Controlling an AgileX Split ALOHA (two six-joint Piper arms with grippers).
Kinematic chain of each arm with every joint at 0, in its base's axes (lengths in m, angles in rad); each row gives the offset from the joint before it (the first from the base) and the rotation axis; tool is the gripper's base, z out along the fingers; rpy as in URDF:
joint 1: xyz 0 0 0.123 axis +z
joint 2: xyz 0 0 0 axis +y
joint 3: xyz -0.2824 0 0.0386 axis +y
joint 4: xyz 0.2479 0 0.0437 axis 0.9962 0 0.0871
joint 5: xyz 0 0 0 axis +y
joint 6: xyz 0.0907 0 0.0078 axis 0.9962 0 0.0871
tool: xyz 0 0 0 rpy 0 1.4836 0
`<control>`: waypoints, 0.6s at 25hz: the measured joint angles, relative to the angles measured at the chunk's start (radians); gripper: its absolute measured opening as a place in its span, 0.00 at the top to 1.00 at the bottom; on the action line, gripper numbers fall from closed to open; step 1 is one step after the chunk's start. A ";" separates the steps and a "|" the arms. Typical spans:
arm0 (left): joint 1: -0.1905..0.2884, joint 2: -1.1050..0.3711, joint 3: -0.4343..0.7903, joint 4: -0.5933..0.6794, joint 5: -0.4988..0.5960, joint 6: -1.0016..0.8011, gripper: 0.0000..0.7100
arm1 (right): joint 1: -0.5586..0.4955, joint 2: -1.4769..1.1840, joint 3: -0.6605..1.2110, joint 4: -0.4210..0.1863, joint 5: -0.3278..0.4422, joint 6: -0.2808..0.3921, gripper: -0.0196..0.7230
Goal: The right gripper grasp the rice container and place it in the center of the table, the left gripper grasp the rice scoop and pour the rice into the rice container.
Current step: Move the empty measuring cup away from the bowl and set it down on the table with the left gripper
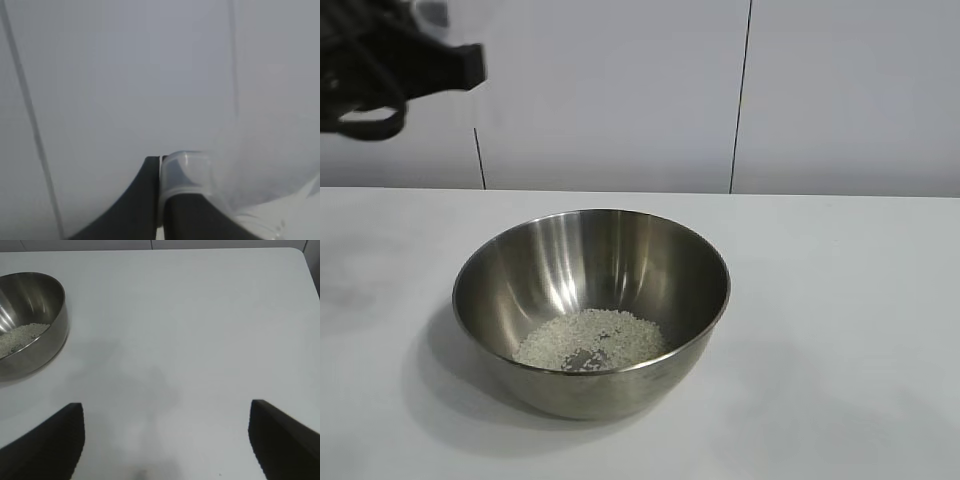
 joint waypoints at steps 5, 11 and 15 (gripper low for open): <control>0.064 0.126 0.004 0.115 0.000 -0.041 1.00 | 0.000 0.000 0.000 0.000 0.000 0.000 0.15; 0.065 0.259 -0.045 0.145 0.000 -0.042 1.00 | 0.000 0.000 0.000 0.000 0.000 0.000 0.15; 0.065 0.302 -0.073 0.145 -0.001 -0.042 1.00 | 0.000 0.000 0.000 0.000 0.000 0.000 0.15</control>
